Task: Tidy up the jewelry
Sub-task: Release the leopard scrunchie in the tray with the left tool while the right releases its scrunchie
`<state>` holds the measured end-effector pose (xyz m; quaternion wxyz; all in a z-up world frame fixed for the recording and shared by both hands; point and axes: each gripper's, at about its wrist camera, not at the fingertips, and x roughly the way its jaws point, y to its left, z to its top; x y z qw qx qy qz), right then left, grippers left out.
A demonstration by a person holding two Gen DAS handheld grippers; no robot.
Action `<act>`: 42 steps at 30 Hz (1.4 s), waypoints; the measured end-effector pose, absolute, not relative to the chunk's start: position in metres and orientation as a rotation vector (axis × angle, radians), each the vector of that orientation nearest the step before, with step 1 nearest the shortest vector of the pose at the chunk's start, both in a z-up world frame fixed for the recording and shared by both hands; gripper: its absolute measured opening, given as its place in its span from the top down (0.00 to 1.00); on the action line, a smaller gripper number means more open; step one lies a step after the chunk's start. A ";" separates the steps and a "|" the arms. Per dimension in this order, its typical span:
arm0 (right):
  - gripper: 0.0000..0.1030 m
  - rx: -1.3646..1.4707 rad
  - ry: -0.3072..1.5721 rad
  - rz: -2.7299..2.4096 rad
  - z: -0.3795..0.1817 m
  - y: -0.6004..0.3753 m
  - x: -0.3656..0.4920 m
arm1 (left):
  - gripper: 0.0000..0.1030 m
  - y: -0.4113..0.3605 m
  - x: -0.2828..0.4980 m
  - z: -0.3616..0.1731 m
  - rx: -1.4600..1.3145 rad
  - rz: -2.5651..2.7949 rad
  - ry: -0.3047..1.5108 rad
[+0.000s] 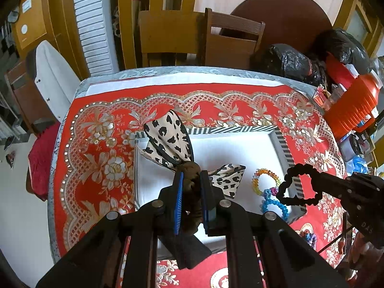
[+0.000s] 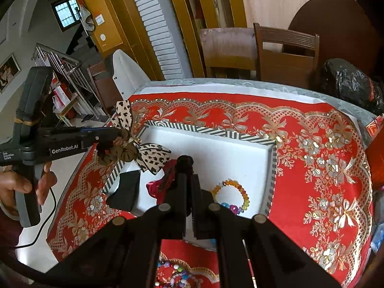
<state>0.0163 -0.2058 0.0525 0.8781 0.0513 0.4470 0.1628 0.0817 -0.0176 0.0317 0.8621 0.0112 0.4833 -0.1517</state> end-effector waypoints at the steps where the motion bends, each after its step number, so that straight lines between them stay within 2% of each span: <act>1: 0.97 0.108 0.935 0.340 0.052 -0.205 0.019 | 0.99 -0.017 0.084 0.030 0.022 -0.317 1.014; 12: 0.97 0.122 0.971 0.337 0.029 -0.199 0.054 | 0.99 -0.019 0.115 0.011 -0.037 -0.304 1.041; 22: 0.97 0.142 1.048 0.316 -0.019 -0.197 0.096 | 0.99 -0.013 0.140 -0.025 -0.073 -0.240 1.097; 33: 0.96 0.202 1.136 0.202 -0.079 -0.215 0.135 | 0.99 -0.008 0.130 -0.058 -0.009 -0.191 1.157; 37: 0.81 0.199 1.146 0.186 -0.085 -0.216 0.135 | 0.89 -0.009 0.129 -0.057 -0.009 -0.177 1.160; 39: 0.65 0.211 1.140 0.183 -0.083 -0.218 0.131 | 0.81 -0.009 0.129 -0.056 -0.015 -0.173 1.157; 42: 0.63 0.212 1.115 0.183 -0.075 -0.219 0.123 | 0.71 -0.006 0.125 -0.050 -0.039 -0.188 1.140</act>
